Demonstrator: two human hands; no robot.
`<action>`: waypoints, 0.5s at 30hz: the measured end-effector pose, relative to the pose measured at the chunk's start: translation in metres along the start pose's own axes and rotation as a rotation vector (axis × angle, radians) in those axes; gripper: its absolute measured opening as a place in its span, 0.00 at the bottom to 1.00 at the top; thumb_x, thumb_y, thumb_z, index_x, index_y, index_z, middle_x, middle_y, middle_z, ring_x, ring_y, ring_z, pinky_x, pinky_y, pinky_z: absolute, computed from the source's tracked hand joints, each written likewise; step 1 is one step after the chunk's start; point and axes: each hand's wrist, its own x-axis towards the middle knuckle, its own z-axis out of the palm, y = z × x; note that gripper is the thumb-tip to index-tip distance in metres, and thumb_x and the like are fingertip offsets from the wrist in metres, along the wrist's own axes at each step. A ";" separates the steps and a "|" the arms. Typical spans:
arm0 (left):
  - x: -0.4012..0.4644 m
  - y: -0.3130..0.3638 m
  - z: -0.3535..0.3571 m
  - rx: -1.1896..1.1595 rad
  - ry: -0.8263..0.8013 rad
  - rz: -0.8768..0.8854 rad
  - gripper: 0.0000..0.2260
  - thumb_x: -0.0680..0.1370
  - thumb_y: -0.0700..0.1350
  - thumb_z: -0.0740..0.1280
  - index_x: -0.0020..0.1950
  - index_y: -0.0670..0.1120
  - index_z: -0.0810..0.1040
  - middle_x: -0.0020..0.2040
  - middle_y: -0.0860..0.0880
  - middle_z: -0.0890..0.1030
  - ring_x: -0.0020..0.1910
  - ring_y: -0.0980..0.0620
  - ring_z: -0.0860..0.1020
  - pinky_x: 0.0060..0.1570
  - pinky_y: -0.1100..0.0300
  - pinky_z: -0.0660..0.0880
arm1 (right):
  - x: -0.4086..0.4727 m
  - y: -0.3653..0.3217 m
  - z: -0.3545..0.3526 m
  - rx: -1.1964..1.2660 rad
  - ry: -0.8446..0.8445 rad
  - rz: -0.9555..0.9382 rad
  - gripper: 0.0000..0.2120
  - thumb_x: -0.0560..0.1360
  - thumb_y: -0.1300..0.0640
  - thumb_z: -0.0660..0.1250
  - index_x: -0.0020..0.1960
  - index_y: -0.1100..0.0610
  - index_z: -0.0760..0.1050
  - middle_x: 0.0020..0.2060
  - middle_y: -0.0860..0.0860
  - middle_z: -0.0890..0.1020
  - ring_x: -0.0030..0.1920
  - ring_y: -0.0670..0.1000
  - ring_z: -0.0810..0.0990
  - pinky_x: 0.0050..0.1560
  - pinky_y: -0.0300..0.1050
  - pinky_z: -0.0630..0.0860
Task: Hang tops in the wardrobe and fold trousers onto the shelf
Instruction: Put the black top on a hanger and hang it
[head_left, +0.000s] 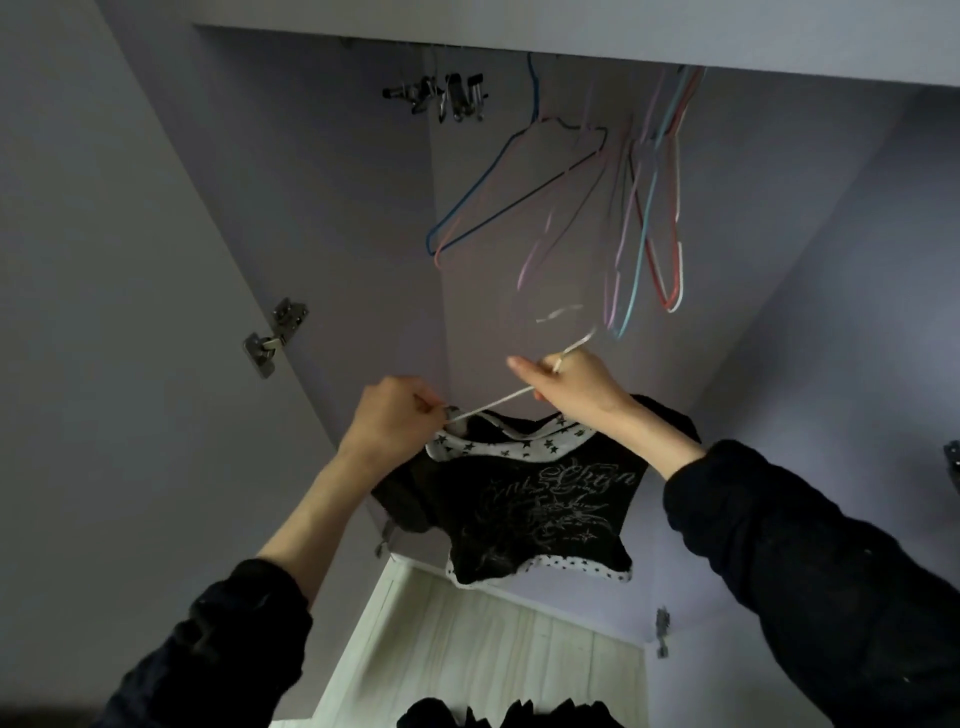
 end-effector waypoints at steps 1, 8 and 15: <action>-0.001 0.002 0.000 0.045 0.003 0.028 0.05 0.75 0.41 0.67 0.45 0.42 0.82 0.39 0.49 0.80 0.43 0.51 0.78 0.40 0.70 0.66 | 0.002 -0.004 -0.002 0.041 -0.032 0.008 0.23 0.78 0.45 0.62 0.32 0.60 0.74 0.16 0.44 0.65 0.20 0.40 0.68 0.29 0.29 0.64; -0.001 -0.005 -0.010 0.271 -0.073 0.194 0.10 0.78 0.46 0.65 0.59 0.50 0.78 0.57 0.50 0.75 0.58 0.49 0.73 0.58 0.56 0.60 | 0.001 -0.012 -0.010 0.231 -0.188 0.030 0.11 0.76 0.54 0.67 0.41 0.61 0.78 0.30 0.47 0.73 0.33 0.42 0.70 0.36 0.33 0.65; 0.007 -0.011 -0.015 0.208 0.052 0.284 0.04 0.75 0.37 0.67 0.47 0.42 0.81 0.44 0.48 0.80 0.45 0.46 0.78 0.50 0.55 0.67 | -0.004 -0.016 -0.017 0.270 -0.235 -0.028 0.07 0.76 0.59 0.67 0.40 0.55 0.78 0.29 0.47 0.74 0.31 0.45 0.72 0.38 0.37 0.71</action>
